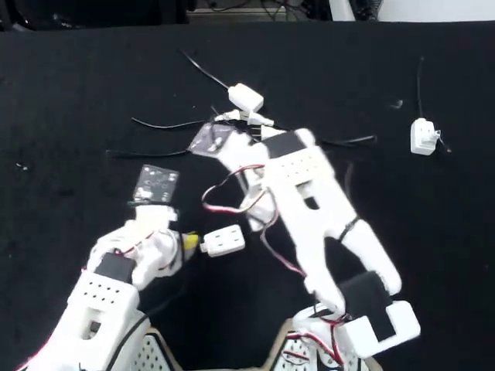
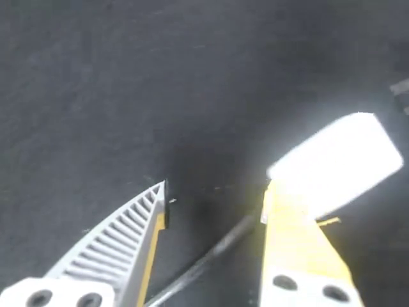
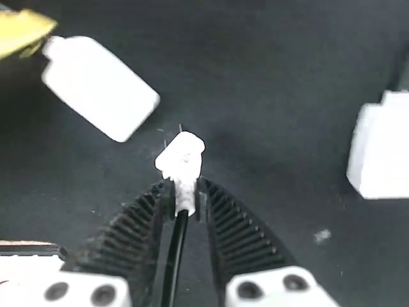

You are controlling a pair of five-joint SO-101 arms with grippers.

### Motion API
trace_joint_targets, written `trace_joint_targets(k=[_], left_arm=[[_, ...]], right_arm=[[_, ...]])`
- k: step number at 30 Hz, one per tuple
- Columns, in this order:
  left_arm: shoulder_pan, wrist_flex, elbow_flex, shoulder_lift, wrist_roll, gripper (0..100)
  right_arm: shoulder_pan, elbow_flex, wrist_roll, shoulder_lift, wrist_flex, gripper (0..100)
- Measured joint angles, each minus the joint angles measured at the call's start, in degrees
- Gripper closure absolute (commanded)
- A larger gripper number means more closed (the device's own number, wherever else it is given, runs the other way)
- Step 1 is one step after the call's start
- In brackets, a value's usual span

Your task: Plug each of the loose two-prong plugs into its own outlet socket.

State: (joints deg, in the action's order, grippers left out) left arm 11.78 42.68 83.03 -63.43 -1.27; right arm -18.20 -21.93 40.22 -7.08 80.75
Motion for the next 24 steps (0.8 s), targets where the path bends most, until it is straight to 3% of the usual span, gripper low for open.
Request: trace_joint_targets(k=[8, 14, 19, 24], left_arm=[[6.2, 0.3, -1.0, 0.0, 1.1, 75], [6.0, 0.4, -2.6, 5.4, 1.1, 75], [-0.4, 0.4, -7.5, 14.9, 1.1, 75], [1.8, 0.4, -12.0, 23.3, 1.1, 75]], right_arm=[[6.5, -0.2, 1.1, -8.5, 2.2, 98.8], [6.6, -4.0, 2.0, -13.0, 2.5, 98.8], [6.6, -5.4, 2.0, -14.8, 2.5, 98.8], [6.6, -5.4, 2.0, -14.8, 2.5, 98.8]])
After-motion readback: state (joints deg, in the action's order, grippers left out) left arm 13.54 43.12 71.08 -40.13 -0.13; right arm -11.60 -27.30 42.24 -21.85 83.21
